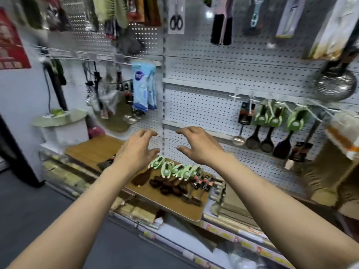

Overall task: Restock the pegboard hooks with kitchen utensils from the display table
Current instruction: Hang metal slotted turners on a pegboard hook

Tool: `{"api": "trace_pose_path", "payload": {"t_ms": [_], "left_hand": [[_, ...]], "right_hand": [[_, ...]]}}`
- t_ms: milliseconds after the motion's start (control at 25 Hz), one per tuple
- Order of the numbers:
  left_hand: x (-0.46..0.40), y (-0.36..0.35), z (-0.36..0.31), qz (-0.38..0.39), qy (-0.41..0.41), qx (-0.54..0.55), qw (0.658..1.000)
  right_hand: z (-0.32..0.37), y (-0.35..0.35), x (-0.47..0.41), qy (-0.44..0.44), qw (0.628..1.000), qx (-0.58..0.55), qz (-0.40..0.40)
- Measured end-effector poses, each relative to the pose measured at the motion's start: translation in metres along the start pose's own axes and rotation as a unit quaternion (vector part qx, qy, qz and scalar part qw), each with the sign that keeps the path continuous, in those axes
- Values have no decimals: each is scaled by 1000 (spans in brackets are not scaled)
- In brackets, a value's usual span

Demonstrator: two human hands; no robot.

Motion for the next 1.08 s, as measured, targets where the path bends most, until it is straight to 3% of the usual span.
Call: {"api": "trace_pose_path", "payload": {"t_ms": [360, 600, 840, 1080], "left_hand": [[-152, 10, 193, -1, 51, -45, 998], [-253, -5, 285, 14, 51, -36, 998], [-344, -73, 368, 68, 28, -27, 997], [-409, -204, 448, 212, 10, 11, 977]], "right_hand": [[39, -81, -235, 20, 999, -35, 22], [35, -124, -367, -2, 998, -60, 34], [2, -212, -459, -72, 994, -56, 63], [-40, -337, -501, -204, 967, -80, 131]]}}
Point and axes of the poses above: each hand's wrist, its own x-axis away from the middle knuckle, its own y-axis out of the back of the hand, z = x × y, the point moved 6 cm from there along -x, towards the middle knuckle, and after that the axes turned 7 degrees about y, right-handed, at the moved point
